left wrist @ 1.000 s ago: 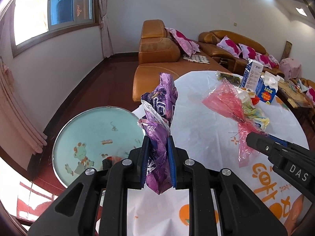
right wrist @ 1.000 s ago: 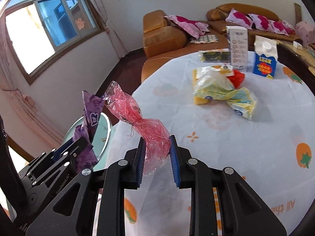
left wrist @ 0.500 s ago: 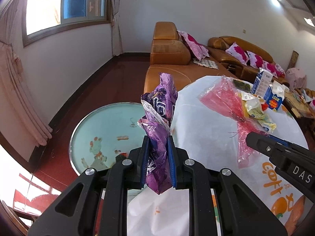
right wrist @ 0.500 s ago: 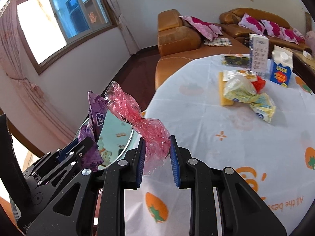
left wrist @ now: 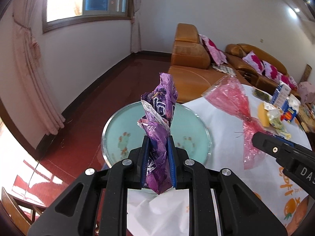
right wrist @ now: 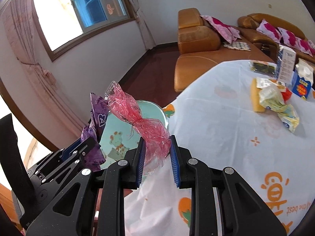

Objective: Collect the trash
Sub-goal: 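Carry both items over the blue bin and open both grippers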

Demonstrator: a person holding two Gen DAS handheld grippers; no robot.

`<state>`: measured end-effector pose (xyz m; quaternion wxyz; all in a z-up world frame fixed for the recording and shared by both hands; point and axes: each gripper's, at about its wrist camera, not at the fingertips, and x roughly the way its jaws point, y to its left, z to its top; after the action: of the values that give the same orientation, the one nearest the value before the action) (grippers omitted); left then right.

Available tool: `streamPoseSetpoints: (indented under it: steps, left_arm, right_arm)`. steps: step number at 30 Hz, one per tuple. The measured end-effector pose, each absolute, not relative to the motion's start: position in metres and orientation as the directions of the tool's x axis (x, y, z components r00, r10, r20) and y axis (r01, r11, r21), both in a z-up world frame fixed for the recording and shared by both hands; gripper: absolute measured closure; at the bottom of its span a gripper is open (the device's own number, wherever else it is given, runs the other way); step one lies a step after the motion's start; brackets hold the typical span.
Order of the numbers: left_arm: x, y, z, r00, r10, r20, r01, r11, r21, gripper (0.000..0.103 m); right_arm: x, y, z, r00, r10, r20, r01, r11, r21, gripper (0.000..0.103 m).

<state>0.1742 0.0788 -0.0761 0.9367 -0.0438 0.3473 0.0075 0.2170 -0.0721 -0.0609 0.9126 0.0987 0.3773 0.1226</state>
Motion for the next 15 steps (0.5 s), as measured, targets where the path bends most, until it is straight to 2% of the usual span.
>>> streamPoseSetpoints:
  steps: [15]
  left_arm:
    - [0.19,0.105,-0.09,0.737,0.027,-0.675,-0.115,0.99,-0.086,0.085]
  right_arm:
    - [0.255,-0.037,-0.069,0.677,0.286,-0.678,-0.151,0.956,0.253,0.078]
